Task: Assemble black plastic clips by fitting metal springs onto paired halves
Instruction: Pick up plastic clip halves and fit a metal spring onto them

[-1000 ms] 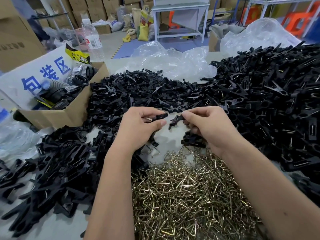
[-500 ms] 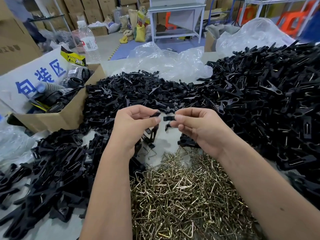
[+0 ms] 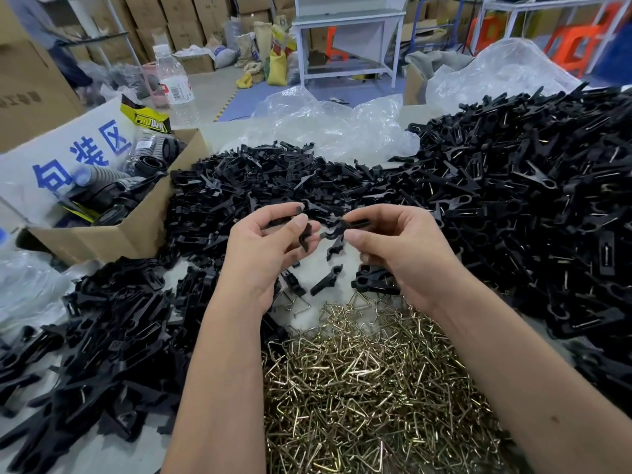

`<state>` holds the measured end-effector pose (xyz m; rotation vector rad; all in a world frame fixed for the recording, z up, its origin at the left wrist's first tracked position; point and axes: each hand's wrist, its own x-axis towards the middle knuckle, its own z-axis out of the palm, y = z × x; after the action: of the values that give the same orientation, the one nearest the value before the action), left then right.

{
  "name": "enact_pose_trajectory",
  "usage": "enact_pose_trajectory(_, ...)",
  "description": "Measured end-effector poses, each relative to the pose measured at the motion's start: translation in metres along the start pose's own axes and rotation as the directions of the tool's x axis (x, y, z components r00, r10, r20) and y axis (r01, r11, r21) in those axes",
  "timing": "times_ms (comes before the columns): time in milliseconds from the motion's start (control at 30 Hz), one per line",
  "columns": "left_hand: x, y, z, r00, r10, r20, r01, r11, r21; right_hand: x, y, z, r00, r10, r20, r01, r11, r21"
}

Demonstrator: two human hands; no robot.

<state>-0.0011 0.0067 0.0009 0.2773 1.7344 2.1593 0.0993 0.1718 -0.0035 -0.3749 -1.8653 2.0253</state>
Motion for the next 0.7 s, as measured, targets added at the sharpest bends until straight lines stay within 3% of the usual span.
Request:
enact_pose_trajectory(200,-0.004,0.001,0.007,0.996,-0.049,0.080,0.052,0.998,-0.038,-0.004,-0.003,0.004,0.992,-0.118,0.035,0.115,0.990,0.087)
enact_pose_trajectory(267,-0.003,0.001,0.008,0.994,-0.069,0.083,0.069,0.998,-0.007,-0.006,-0.002,0.005,0.963,-0.267,-0.047,0.265,0.963,-0.046)
enact_pose_trajectory(333,-0.003,0.001,0.008,0.993,-0.091,0.073,0.092,0.996,-0.012,-0.006,0.000,0.005,0.884,-0.459,-0.094,0.407,0.852,-0.330)
enact_pose_trajectory(433,-0.004,0.003,0.010,0.990,-0.108,0.087,0.116,0.990,-0.086,-0.009,0.002,0.006,0.762,-0.647,-0.001,0.528,0.623,-0.578)
enact_pose_trajectory(533,-0.004,0.003,0.012,0.989,-0.104,0.106,0.116,0.988,-0.107,-0.010,0.004,0.010,0.699,-0.710,0.084,0.578,0.492,-0.651)
enact_pose_trajectory(700,-0.005,0.003,0.011,0.988,-0.098,0.123,0.108,0.991,-0.078,-0.012,0.005,0.012,0.664,-0.740,0.107,0.607,0.450,-0.655)
